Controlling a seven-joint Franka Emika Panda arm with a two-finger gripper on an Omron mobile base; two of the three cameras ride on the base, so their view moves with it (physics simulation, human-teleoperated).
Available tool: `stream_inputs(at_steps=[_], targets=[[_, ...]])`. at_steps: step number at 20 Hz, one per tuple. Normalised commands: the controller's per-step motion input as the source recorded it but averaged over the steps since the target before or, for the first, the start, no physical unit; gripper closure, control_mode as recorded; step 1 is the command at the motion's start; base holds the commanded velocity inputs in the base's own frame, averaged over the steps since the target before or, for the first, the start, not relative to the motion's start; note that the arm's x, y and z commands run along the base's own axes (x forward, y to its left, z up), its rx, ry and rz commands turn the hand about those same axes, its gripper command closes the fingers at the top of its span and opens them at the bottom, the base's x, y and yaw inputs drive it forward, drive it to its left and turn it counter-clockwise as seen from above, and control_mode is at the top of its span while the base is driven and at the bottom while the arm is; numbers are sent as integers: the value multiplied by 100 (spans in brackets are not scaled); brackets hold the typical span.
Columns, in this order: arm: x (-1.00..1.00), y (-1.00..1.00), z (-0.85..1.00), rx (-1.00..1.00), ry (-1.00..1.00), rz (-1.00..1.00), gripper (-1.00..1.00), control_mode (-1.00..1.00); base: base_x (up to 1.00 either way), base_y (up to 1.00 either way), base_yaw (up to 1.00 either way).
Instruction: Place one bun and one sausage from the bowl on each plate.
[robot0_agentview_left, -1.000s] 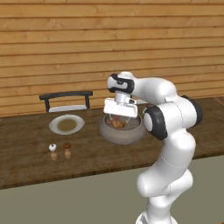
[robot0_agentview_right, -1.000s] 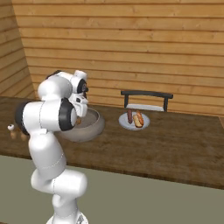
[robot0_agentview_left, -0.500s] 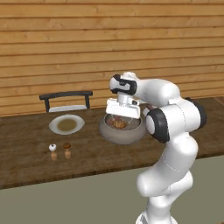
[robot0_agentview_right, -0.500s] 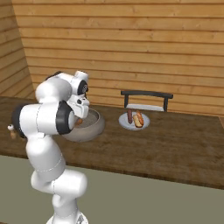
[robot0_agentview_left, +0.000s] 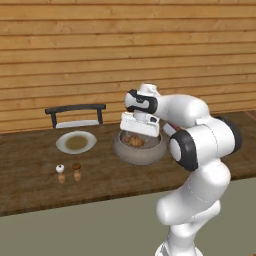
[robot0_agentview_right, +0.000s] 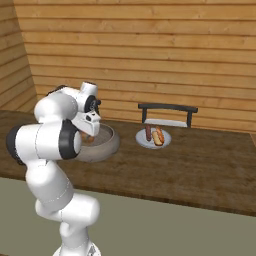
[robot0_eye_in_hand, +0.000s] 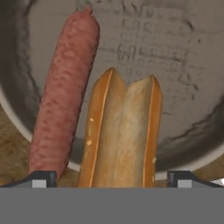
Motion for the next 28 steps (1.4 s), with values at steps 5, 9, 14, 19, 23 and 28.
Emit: stream_inputs(at_steps=[5,9,14,19,23,28], targets=[[-2,0,-17,0,-5,0,-100,-100,0,0,0],[0,2,-15,0,0,0,-100,-100,0,0,0],[0,0,-12,0,0,0,-100,-100,0,0,0],[0,0,-32,0,0,0,-100,-100,0,0,0],[0,6,-34,0,0,0,-100,-100,0,0,0],[0,7,-31,0,0,0,100,-100,0,0,0]])
